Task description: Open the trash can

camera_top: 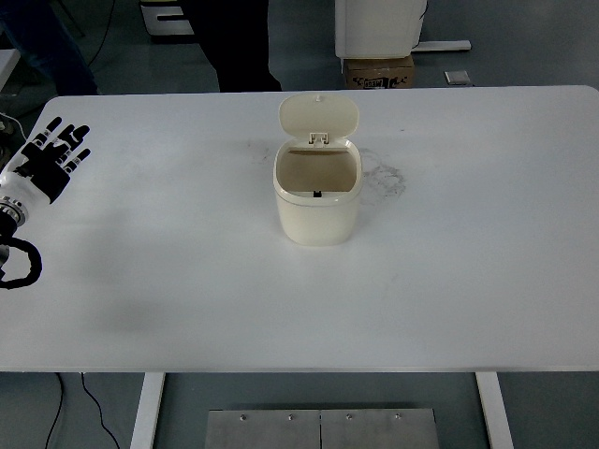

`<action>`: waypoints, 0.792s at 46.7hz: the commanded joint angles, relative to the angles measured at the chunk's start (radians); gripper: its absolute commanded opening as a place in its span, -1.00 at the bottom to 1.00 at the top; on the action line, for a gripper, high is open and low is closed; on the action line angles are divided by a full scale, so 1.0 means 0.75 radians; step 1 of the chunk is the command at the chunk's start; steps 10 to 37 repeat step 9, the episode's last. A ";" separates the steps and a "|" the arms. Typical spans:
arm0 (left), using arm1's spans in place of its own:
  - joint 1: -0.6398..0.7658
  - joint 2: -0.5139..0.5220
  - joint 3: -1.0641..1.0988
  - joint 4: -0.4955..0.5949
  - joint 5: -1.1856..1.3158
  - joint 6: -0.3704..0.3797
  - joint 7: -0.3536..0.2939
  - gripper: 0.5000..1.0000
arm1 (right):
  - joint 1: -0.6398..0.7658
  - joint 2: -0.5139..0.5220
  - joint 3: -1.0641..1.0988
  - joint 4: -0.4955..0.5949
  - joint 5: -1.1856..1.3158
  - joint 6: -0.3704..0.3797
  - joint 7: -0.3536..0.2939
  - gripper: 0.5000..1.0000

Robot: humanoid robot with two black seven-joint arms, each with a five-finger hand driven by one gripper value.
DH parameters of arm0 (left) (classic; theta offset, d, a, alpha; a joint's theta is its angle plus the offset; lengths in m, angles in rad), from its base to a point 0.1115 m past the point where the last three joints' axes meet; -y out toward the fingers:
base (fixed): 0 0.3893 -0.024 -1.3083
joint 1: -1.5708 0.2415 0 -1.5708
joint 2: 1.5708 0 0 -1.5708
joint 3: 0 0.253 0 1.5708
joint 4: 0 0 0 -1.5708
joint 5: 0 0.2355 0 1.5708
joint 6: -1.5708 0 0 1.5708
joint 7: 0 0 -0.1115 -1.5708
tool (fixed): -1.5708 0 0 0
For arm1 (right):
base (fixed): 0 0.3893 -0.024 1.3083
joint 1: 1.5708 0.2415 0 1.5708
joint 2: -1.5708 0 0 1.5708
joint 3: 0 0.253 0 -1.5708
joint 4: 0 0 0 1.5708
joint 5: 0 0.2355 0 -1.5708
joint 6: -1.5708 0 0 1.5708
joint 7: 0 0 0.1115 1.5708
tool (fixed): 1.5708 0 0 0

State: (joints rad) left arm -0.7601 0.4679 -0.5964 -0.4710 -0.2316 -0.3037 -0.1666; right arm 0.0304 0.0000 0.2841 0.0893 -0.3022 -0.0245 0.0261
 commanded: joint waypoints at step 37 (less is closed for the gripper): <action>0.013 -0.002 0.000 0.000 0.000 0.000 -0.001 1.00 | 0.004 0.000 0.002 0.000 0.002 0.000 0.000 0.96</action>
